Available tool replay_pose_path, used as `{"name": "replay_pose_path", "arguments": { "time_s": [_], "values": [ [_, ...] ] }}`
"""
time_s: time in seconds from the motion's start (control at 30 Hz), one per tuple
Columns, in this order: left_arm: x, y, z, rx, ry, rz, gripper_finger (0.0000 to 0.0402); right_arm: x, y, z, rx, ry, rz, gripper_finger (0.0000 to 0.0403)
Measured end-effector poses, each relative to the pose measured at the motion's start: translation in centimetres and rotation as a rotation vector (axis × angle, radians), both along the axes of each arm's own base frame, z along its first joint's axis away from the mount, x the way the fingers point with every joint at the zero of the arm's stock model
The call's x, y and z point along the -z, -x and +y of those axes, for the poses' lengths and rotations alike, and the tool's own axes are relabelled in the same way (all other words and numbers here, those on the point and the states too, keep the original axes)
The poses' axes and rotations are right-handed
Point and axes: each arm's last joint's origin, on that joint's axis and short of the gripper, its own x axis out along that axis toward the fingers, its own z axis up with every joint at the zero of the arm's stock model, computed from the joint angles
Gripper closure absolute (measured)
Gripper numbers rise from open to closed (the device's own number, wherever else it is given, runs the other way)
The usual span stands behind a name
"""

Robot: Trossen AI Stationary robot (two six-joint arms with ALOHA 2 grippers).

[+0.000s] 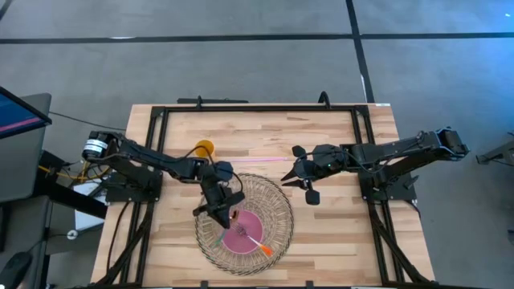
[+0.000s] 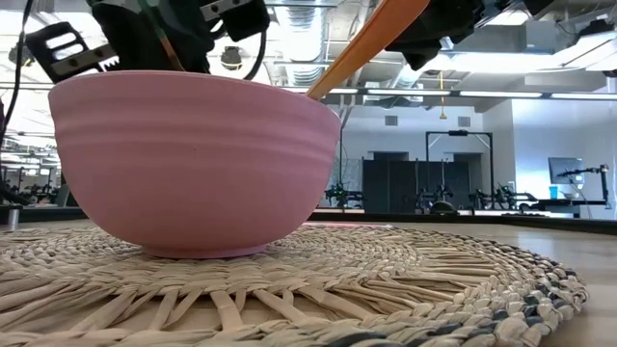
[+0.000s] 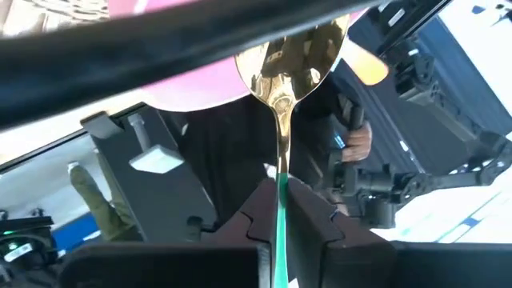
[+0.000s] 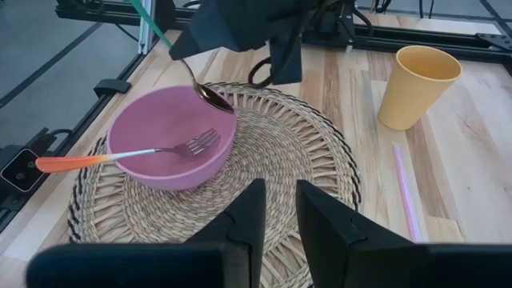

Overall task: Pick & Place Utensil
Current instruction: Put the green spoon into the pink bowl

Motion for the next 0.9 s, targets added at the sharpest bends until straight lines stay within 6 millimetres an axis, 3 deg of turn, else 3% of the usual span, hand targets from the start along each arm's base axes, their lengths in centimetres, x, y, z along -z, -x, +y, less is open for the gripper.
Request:
{"name": "replay_pose_path", "arguments": {
  "time_s": [0.2, 0.53, 0.9],
  "values": [
    [0.3, -0.1, -0.8, 0.007, -0.047, -0.041, 0.0385, 0.0, 0.0, 0.0, -0.002, 0.006, -0.001, 0.0338],
    [3.5, -1.3, -2.4, 0.139, -0.014, 0.027, 0.0385, 0.0, 0.0, 0.0, -0.020, 0.038, -0.008, 0.0338],
    [4.5, -2.3, -1.1, 0.100, -0.011, 0.020, 0.0364, 0.0, 0.0, 0.0, -0.020, 0.038, -0.007, 0.0338]
  ]
}}
